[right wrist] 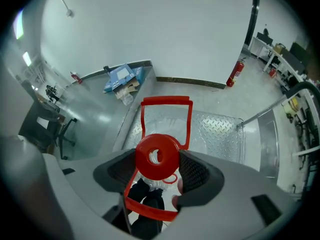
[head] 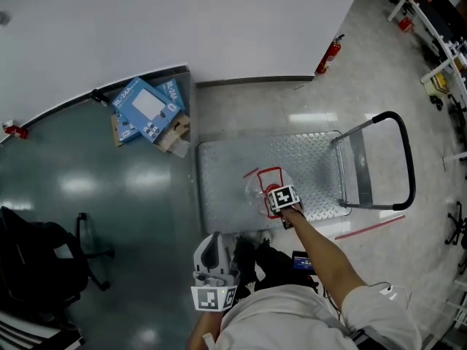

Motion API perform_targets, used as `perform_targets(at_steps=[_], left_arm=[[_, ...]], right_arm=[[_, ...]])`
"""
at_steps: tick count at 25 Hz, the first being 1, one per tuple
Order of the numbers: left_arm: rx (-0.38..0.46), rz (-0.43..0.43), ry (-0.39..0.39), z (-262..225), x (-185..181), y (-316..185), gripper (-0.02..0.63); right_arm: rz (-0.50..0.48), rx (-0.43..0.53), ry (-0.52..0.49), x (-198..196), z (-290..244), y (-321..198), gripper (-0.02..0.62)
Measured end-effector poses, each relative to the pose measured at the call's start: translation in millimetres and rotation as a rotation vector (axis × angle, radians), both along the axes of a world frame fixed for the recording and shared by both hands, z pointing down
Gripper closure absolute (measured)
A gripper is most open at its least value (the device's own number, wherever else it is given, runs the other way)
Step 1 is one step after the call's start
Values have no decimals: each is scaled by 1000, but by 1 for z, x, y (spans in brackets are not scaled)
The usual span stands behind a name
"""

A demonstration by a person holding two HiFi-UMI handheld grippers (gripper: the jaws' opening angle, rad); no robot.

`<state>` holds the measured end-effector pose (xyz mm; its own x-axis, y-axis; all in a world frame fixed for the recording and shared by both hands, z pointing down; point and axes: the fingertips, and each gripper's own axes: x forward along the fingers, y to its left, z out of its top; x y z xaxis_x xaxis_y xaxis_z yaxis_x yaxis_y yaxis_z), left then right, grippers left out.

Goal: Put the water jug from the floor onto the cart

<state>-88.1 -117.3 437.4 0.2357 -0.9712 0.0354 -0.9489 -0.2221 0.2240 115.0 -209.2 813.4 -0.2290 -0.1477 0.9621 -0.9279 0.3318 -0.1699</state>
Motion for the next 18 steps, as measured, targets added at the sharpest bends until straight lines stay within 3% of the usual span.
perform_targets(at_steps=[8,18], left_arm=[[-21,4,8,13,-13,-27,603],[-19,5,18,13,-11,-25,603]], right_arm=[[37,-4,-8,-1,3,-38,315],[43,-13,-13,9,5,-23,314]])
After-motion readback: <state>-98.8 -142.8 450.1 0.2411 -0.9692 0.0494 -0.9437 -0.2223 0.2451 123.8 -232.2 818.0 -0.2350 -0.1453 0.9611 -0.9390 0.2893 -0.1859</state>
